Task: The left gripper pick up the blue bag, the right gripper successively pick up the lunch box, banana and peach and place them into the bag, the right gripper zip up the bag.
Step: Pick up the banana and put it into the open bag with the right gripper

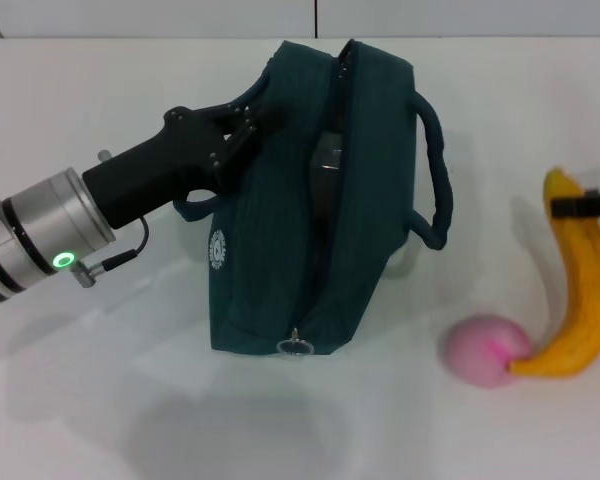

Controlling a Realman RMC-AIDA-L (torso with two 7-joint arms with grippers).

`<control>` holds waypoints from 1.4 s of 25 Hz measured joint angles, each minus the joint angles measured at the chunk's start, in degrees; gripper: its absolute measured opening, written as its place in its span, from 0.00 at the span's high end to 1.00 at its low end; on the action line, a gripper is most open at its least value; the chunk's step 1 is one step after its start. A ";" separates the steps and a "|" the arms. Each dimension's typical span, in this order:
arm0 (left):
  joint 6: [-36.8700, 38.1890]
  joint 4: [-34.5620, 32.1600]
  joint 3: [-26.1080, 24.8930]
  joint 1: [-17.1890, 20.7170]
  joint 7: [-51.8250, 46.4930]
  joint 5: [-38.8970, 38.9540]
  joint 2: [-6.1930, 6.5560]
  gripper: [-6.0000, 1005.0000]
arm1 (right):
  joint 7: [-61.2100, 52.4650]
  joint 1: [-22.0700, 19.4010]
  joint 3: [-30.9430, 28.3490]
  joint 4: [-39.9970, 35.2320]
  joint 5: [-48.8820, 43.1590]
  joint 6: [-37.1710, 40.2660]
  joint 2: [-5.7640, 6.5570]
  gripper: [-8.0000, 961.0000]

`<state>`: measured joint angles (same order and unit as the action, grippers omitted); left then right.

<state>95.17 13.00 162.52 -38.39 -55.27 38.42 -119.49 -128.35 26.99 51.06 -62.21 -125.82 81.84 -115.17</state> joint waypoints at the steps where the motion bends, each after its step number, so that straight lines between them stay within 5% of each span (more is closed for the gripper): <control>1: 0.46 -0.02 -0.08 0.06 0.30 0.00 0.00 0.92 | 1.31 -0.34 -0.95 -0.01 1.44 -0.17 0.01 0.50; 12: 1.75 -1.45 -0.17 0.56 2.80 0.62 0.05 0.92 | 12.10 -2.37 -10.37 2.38 13.17 1.55 0.79 0.51; 25: 2.52 -2.23 0.00 0.68 3.61 2.28 -0.08 0.91 | 21.67 -0.90 -13.05 15.58 35.33 13.12 6.00 0.53; 28: 3.41 -3.00 0.00 0.74 4.47 2.29 0.06 0.91 | 23.52 -0.66 -13.09 16.04 39.31 14.42 5.83 0.53; 35: 5.46 -3.05 -0.01 0.82 4.74 2.29 0.08 0.91 | 28.37 3.07 -11.09 15.52 43.46 15.16 2.89 0.53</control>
<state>100.63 9.94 162.51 -37.57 -50.53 40.70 -119.41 -99.97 30.06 39.97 -46.69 -82.35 96.99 -112.28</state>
